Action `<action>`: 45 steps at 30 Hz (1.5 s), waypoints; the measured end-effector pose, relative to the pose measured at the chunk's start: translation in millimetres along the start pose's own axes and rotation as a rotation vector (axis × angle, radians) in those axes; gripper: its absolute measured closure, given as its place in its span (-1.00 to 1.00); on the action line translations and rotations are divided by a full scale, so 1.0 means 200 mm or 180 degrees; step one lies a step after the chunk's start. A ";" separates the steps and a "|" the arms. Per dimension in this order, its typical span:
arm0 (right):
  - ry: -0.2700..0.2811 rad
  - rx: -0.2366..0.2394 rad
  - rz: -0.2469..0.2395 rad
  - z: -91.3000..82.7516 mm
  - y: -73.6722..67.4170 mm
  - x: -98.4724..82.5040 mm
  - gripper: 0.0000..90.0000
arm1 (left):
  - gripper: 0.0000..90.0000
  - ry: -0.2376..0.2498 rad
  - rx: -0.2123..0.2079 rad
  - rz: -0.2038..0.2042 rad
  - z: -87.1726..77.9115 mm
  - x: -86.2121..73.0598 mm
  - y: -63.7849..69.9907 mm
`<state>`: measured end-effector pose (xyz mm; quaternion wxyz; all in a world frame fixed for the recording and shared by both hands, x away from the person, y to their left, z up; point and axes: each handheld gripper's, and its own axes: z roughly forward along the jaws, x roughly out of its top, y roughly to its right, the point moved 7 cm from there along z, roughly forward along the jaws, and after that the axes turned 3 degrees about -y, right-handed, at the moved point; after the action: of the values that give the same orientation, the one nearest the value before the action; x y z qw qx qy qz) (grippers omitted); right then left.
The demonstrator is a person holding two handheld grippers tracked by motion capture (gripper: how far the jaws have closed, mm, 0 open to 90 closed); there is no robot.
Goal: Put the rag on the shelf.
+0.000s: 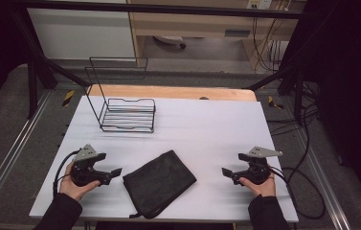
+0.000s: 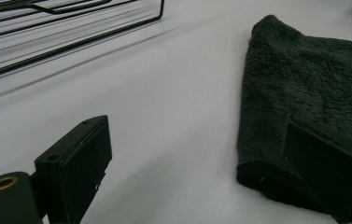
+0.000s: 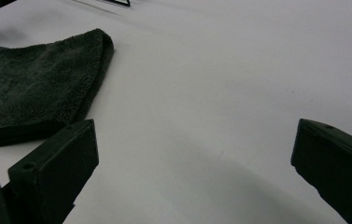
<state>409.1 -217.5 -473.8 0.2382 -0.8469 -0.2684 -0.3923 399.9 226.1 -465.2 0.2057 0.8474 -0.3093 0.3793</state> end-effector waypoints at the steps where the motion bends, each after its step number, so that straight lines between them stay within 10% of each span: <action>1: -0.0007 -0.0002 -0.0019 0.00 0.00 0.00 -0.97 | -0.79 -0.0013 -0.0012 0.0009 0.01 0.00 0.01; 24: -0.0069 -0.0031 -0.0175 0.10 -0.13 0.07 -0.87 | 0.31 -0.0630 -0.0258 -0.0003 0.14 -0.07 0.20; 45: -0.0202 0.0071 -0.0370 0.55 -0.48 0.36 -0.34 | 0.82 -0.0759 -0.0320 -0.0088 0.12 -0.09 0.24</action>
<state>445.2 -59.6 -461.6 0.2158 -0.8392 -0.3290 -0.3755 371.3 183.6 -488.3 0.2149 0.8793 -0.3385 0.2571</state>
